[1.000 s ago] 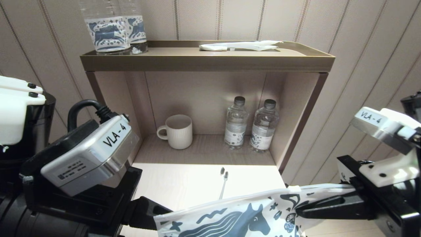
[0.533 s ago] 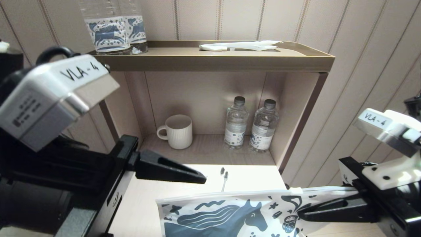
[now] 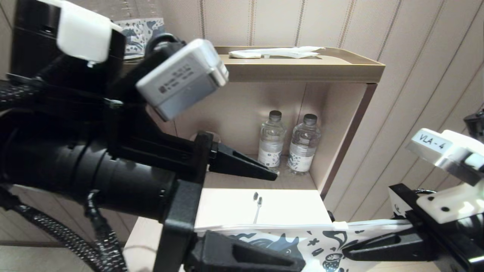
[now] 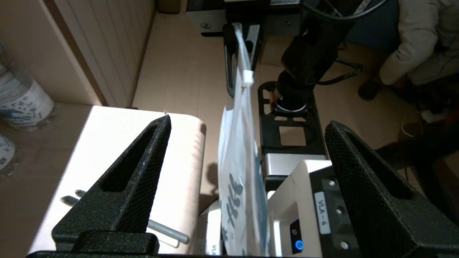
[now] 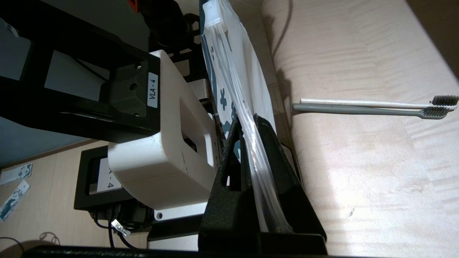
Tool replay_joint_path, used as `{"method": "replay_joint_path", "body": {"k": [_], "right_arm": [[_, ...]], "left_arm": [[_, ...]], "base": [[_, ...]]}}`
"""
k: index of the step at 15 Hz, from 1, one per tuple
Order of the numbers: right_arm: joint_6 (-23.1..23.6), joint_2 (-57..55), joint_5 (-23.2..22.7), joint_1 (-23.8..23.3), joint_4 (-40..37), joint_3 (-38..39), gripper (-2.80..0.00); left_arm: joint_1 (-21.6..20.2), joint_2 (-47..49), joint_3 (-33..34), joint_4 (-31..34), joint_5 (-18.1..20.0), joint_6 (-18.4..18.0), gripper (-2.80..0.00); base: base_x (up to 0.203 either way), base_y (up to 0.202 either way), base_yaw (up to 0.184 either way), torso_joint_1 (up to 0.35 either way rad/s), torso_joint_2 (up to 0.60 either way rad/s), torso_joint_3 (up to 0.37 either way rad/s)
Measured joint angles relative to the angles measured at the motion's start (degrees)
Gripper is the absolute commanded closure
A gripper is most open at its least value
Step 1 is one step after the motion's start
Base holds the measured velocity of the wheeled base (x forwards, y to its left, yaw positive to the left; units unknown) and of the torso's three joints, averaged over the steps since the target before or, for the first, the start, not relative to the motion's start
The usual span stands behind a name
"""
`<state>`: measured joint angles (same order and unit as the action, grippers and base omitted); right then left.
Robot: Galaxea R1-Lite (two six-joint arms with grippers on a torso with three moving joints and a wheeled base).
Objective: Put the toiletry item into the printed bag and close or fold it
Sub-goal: Open the storage bag
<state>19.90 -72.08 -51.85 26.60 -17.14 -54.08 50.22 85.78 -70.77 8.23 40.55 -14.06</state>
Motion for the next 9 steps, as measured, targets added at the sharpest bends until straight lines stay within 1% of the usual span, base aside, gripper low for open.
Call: {"method": "replay_joint_path", "body": {"k": [2, 4, 7, 9], "right_arm": [[0.00, 0.00, 0.02, 0.00, 0.09, -0.12, 0.00], [0.02, -0.10, 0.02, -0.04, 0.09, -0.16, 0.00], [0.01, -0.21, 0.03, -0.09, 0.09, -0.22, 0.00], [0.00, -0.24, 0.02, -0.09, 0.11, -0.13, 0.00]], "left_arm": [[0.50, 4.28, -3.08, 0.15, -0.10, -1.32, -2.80], [0.78, 7.32, -6.89, 0.74, -0.31, -1.64, -2.80], [1.22, 10.33, -12.95, 6.17, -0.56, -1.77, -2.80], [1.61, 11.56, -14.56, 7.81, -0.61, -2.11, -2.80]], "base": [[0.000, 0.000, 0.000, 0.000, 0.00, 0.000], [0.000, 0.000, 0.000, 0.000, 0.00, 0.000], [0.000, 0.000, 0.000, 0.000, 0.00, 0.000], [0.000, 0.000, 0.000, 0.000, 0.00, 0.000]]}}
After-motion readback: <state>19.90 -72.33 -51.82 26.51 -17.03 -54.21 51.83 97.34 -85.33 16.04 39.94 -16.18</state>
